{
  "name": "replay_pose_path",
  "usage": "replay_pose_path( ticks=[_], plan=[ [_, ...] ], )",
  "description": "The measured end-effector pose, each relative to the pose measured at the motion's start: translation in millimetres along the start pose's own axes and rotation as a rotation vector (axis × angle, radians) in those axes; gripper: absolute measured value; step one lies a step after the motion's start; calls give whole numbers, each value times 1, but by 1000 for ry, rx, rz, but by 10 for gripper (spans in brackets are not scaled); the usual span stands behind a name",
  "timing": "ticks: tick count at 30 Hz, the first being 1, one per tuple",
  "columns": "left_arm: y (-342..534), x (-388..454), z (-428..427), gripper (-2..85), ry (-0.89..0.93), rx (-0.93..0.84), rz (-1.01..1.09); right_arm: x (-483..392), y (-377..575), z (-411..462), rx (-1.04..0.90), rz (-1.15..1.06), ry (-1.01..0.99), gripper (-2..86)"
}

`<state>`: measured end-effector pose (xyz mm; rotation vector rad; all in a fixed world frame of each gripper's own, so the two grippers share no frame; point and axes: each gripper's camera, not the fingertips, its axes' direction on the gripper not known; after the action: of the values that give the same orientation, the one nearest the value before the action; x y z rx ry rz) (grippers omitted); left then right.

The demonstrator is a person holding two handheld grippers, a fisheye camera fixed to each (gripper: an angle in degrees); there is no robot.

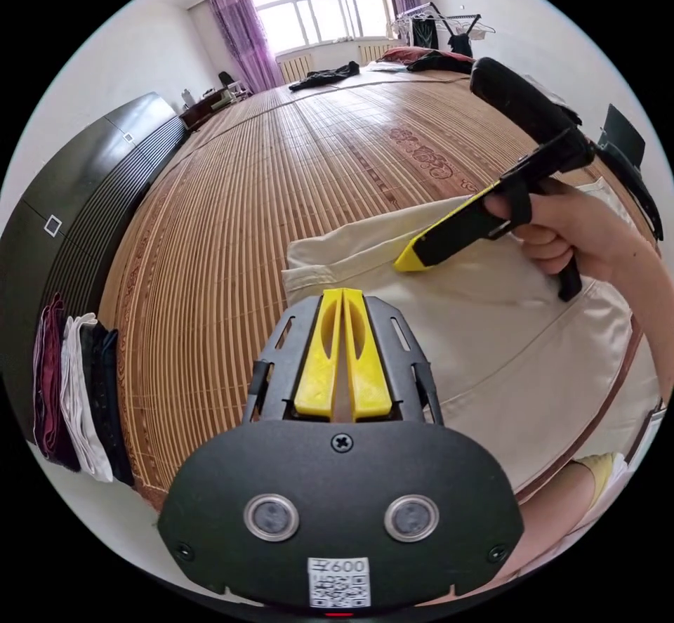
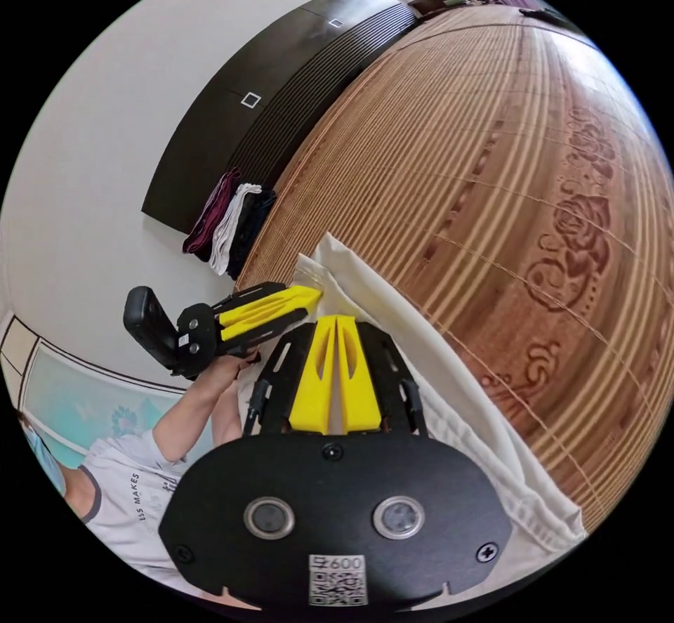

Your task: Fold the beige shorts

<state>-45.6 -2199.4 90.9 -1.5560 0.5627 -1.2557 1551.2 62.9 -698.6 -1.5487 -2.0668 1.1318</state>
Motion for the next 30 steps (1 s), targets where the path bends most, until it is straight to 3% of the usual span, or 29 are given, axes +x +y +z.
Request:
replay_pose_path(
  ticks=[7,25,30],
  plan=[
    [16,-79,8,1,55,9,-26,-20,35,-69,-11,32,145,-8],
    [20,-249,-5,2,69,13,-36,-3,157,-203,238,228,27,-8],
    [15,-288,-20,2,57,18,-32,-42,190,-232,348,198,195,-8]
  ],
)
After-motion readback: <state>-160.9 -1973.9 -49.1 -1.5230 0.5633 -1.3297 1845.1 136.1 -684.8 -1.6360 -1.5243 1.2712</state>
